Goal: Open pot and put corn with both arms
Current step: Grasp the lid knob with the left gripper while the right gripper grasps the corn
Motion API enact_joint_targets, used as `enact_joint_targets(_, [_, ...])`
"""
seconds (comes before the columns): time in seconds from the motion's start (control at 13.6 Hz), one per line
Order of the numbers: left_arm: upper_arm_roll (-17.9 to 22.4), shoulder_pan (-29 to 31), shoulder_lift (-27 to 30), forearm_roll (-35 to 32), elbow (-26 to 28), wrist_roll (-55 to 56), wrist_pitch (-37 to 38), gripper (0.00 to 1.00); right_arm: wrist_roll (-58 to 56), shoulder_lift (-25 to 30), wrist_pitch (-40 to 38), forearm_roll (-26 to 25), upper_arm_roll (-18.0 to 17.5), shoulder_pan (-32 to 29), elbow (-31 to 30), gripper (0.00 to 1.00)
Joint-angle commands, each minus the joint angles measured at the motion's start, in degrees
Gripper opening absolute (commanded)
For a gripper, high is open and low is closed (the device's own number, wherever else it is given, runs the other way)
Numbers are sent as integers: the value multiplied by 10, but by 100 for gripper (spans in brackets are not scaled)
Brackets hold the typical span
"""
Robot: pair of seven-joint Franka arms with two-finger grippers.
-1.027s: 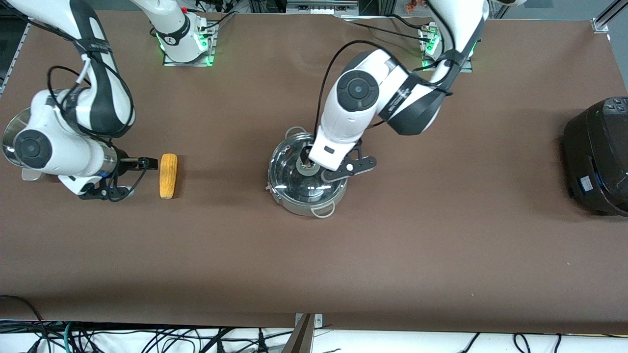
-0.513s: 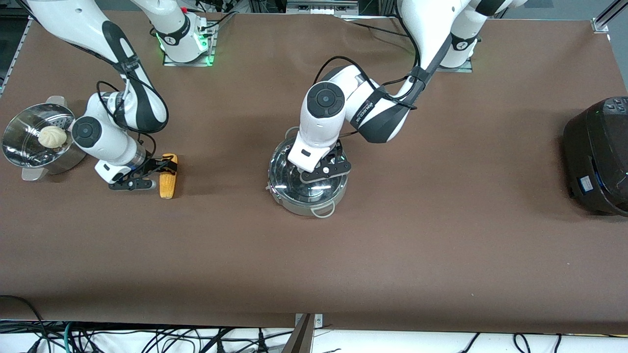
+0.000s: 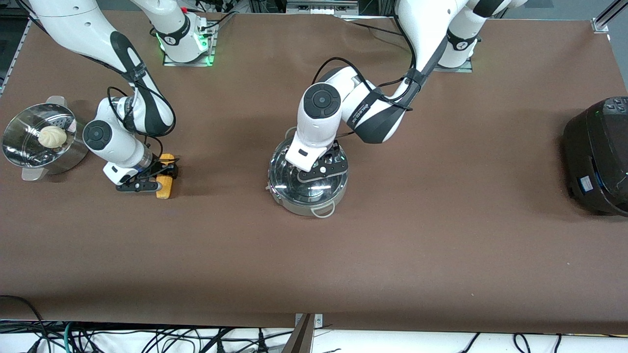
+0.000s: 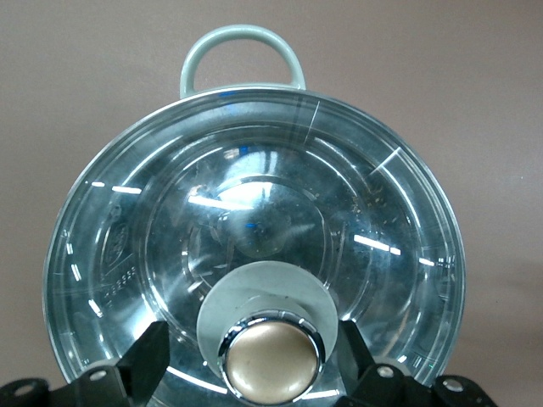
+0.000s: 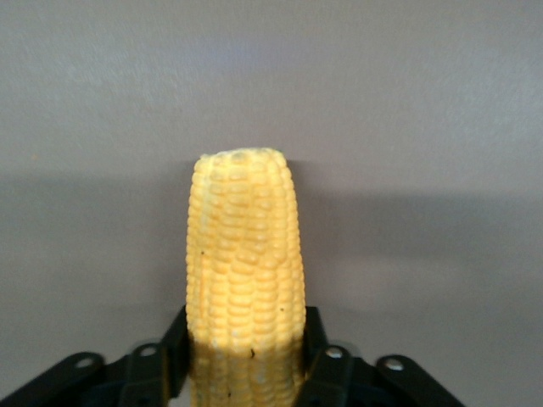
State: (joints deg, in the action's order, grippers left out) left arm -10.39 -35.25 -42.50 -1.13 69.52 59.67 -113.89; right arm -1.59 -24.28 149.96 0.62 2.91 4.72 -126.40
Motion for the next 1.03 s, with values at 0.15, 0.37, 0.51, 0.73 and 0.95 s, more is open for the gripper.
enact_joint_targets(0.15, [6, -7, -1, -9, -6, 5, -4, 38, -2, 10, -3, -8, -2, 1, 8, 0])
enact_joint_targets(0.37, [6, -7, -1, -7, -6, 0, -5, 7, -2, 7, -44, -8, -2, 0, 37, 0])
enact_joint_targets(0.51, [6, -7, -1, -12, -5, -2, -5, 0, -2, 5, -105, -7, -2, -2, 75, 0])
enact_joint_targets(0.73, [7, -5, 16, -5, -8, 0, 6, 0, -2, 3, -152, -7, -2, -2, 109, 0])
enact_joint_targets(0.95, [5, 30, 70, -3, -7, -12, 75, 0, -2, 3, -152, -7, -2, -2, 110, 0])
